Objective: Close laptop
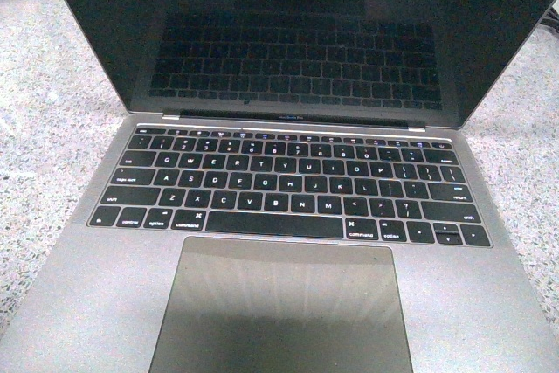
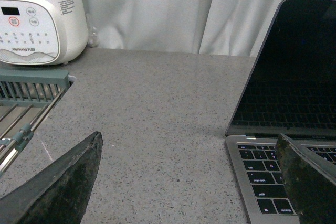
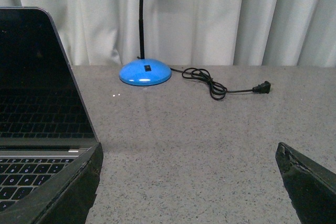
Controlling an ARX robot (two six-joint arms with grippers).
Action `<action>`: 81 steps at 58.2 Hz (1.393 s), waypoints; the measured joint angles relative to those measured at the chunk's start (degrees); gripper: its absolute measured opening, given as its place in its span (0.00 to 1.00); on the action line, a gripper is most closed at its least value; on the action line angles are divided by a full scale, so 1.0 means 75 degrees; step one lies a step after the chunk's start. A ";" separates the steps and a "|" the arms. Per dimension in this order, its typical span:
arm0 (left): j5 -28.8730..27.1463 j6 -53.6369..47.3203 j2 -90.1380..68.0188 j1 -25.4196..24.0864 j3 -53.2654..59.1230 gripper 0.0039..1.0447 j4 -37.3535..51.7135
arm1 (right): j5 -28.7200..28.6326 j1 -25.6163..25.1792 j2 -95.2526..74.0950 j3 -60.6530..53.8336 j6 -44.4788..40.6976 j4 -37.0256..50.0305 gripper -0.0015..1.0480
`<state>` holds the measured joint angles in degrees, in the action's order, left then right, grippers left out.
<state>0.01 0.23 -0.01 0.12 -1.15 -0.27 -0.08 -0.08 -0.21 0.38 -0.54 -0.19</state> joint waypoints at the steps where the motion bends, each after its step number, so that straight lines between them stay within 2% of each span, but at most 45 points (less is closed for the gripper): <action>1: 0.0000 0.0000 0.0000 0.0000 0.0000 0.94 0.0000 | 0.0000 0.0000 0.0000 0.0000 0.0000 0.0000 0.91; 8: 0.0000 0.0000 0.0000 0.0000 0.0000 0.94 0.0000 | 0.0000 0.0000 -0.0003 0.0000 0.0000 0.0000 0.91; 11: 0.0000 -0.0006 0.0000 0.0000 0.0000 0.89 0.0000 | 0.0000 0.0000 0.0000 0.0000 0.0009 0.0000 0.89; 19: 0.0000 -0.0003 0.0000 0.0000 0.0000 0.68 0.0000 | 0.0000 0.0000 -0.0003 0.0000 0.0003 0.0000 0.67; 24: 0.0000 -0.0003 0.0000 0.0000 0.0000 0.51 0.0000 | 0.0000 0.0000 -0.0003 0.0000 0.0003 0.0000 0.52; 43: -0.0003 0.0017 0.0000 0.0000 0.0000 0.03 0.0000 | 0.0000 0.0000 0.0000 0.0000 0.0003 0.0000 0.03; 51: 0.0000 0.0000 0.0000 0.0000 0.0000 0.04 0.0000 | 0.0000 0.0000 -0.0003 0.0000 -0.0003 0.0000 0.01; 52: 0.0093 0.0052 -0.0015 -0.0023 -0.0003 0.04 -0.0015 | 0.0189 0.0058 -0.0006 -0.0012 0.0020 0.0070 0.01; 55: 0.0976 0.0425 -0.0163 -0.0303 -0.0055 0.04 -0.0289 | 0.1224 0.0405 -0.0047 -0.0035 0.0160 0.0656 0.01; 57: 0.1609 0.0673 -0.0271 -0.0414 -0.0052 0.04 -0.0373 | 0.2291 0.0784 -0.0087 -0.0055 0.0259 0.1346 0.01; 60: 0.2052 0.1055 -0.0370 -0.0504 -0.0047 0.04 -0.0469 | 0.3308 0.1125 -0.0079 -0.0058 0.0347 0.1740 0.01; 61: 0.2122 0.1131 -0.0379 -0.0530 -0.0047 0.04 -0.0475 | 0.3442 0.1207 -0.0079 -0.0061 0.0358 0.1769 0.01; 66: 0.2267 0.1373 -0.0379 -0.0627 -0.0050 0.04 -0.0478 | 0.3593 0.1265 -0.0073 -0.0061 0.0373 0.1845 0.01; 71: 0.2302 0.1457 -0.0431 -0.0705 -0.0067 0.04 -0.0460 | 0.3404 0.1207 -0.0090 -0.0020 0.0373 0.1775 0.01; 75: 0.2463 0.1562 -0.0583 -0.0804 -0.0198 0.04 -0.0455 | 0.3080 0.1131 -0.0286 -0.0009 0.0315 0.1874 0.01; 81: 0.2672 0.1658 -0.1023 -0.0933 -0.0603 0.04 -0.0154 | 0.2046 0.0638 -0.0933 0.0035 0.0312 0.2276 0.01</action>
<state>20.05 12.67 -7.68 -6.87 -5.67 -1.43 15.27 4.71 -7.20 0.64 1.80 16.88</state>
